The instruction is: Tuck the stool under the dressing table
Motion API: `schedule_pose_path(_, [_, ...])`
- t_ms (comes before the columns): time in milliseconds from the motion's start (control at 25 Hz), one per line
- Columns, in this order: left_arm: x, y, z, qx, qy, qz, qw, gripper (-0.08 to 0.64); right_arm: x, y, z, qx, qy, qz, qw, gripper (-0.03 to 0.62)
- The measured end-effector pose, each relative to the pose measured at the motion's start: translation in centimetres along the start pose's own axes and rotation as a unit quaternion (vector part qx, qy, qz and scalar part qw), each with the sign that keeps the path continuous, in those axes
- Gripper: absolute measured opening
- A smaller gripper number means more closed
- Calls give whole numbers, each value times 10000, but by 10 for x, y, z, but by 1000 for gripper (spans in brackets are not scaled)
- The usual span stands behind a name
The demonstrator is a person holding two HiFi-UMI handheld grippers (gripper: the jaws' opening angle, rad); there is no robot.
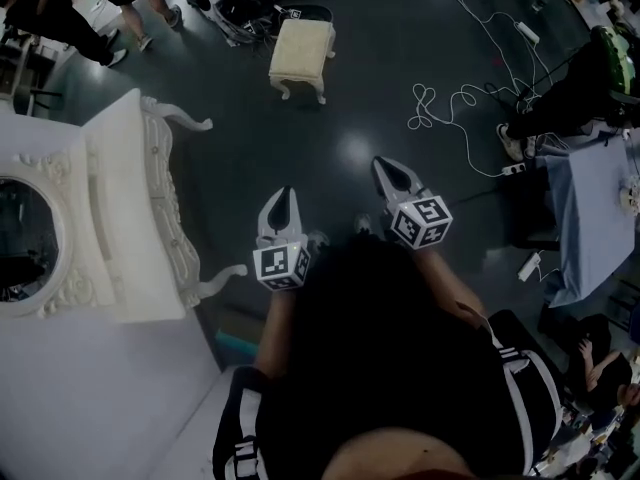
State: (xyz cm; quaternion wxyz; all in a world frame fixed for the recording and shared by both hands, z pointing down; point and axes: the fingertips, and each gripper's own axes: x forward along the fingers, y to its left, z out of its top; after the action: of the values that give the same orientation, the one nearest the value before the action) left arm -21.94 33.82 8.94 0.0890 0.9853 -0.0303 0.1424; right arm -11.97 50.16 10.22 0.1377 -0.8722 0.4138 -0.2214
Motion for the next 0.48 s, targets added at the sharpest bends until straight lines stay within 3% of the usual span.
schedule_pose_path(200, [11,-10,-8,-212,85,108,9997,9,-1,-24,-4,151,102,83,9998,-6])
schedule_pose_path(480, [19,-5,-15,-129,244,519,9983,9,20,-60,2,167,234,201,9994,-6])
